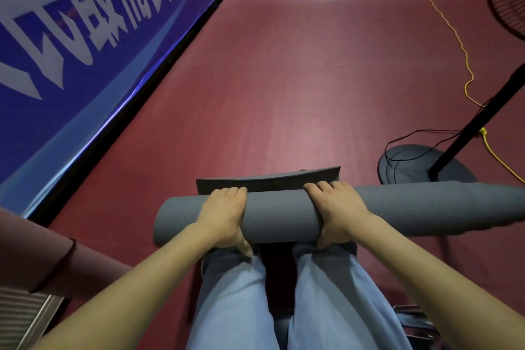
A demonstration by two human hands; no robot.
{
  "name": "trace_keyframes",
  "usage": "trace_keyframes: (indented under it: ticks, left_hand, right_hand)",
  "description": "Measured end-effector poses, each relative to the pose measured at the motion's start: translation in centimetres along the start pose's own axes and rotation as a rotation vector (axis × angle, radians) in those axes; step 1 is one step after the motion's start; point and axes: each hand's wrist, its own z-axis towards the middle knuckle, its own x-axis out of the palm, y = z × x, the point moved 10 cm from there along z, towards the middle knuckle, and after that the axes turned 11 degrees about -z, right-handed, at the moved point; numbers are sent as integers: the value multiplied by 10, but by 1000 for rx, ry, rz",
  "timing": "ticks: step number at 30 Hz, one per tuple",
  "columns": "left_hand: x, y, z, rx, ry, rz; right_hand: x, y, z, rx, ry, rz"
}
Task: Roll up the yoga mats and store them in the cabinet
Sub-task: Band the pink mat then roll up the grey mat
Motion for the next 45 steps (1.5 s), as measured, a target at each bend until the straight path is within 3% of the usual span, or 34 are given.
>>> trace_keyframes:
  ticks: [5, 19, 26, 36, 40, 45]
  left_hand:
    - [-5, -1, -5, 29, -20, -25]
    - [-7, -37, -34, 75, 311, 50]
    - [13, -43, -47, 48, 471, -145]
    - [27, -21, -22, -23, 563, -607]
    - [15, -5, 3, -15, 438, -586]
    - [8, 9, 16, -18, 358, -682]
  right_hand:
    - [-2, -1, -8, -20, 40, 28]
    - [5, 1, -68, -99, 300, 251]
    - [18, 3, -79, -122, 487, 375]
    - [4, -2, -59, -64, 104, 244]
    - [8, -8, -51, -16, 88, 316]
    - [6, -14, -47, 51, -81, 266]
